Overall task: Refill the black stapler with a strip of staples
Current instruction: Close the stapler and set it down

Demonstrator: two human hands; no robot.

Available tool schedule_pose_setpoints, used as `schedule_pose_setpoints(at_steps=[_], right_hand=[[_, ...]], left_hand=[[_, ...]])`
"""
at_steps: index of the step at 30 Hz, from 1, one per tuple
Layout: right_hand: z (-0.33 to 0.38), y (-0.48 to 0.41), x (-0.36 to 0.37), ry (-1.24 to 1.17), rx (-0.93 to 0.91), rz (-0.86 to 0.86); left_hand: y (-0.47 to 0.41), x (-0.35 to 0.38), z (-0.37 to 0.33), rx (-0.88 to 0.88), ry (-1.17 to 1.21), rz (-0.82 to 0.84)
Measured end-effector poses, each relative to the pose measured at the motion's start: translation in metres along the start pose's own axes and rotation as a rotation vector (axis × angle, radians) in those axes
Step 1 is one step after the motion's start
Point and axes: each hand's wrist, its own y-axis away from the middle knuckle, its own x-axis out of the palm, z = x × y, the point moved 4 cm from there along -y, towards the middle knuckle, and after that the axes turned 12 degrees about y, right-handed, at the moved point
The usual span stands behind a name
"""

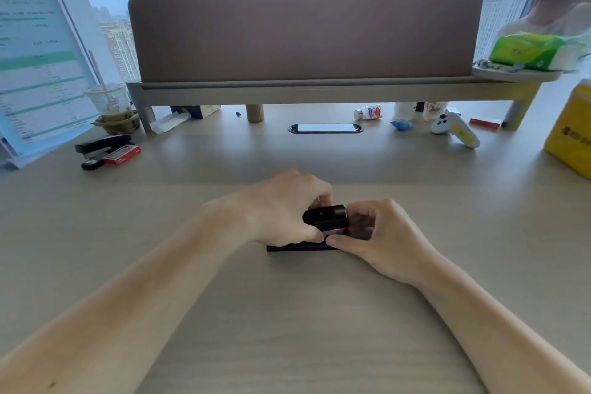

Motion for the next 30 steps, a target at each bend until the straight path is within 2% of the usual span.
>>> schedule_pose_setpoints(at_steps=[6, 11, 22, 27, 30], right_hand=[[-0.001, -0.001, -0.002, -0.033, 0.008, -0.044], [-0.002, -0.001, -0.001, -0.021, -0.008, -0.057], [0.0, 0.0, -0.003, 0.033, -0.034, -0.07], [0.006, 0.006, -0.004, 0.083, -0.081, -0.064], [0.011, 0.009, -0.007, 0.181, -0.086, -0.078]], left_hand=[[-0.009, 0.019, 0.008, -0.204, 0.282, -0.11], [-0.017, 0.031, 0.003, -0.27, 0.241, -0.189], [-0.021, 0.036, 0.011, -0.209, 0.217, -0.222], [0.001, 0.021, 0.02, -0.023, 0.286, -0.345], [0.025, 0.015, 0.035, 0.064, 0.277, -0.327]])
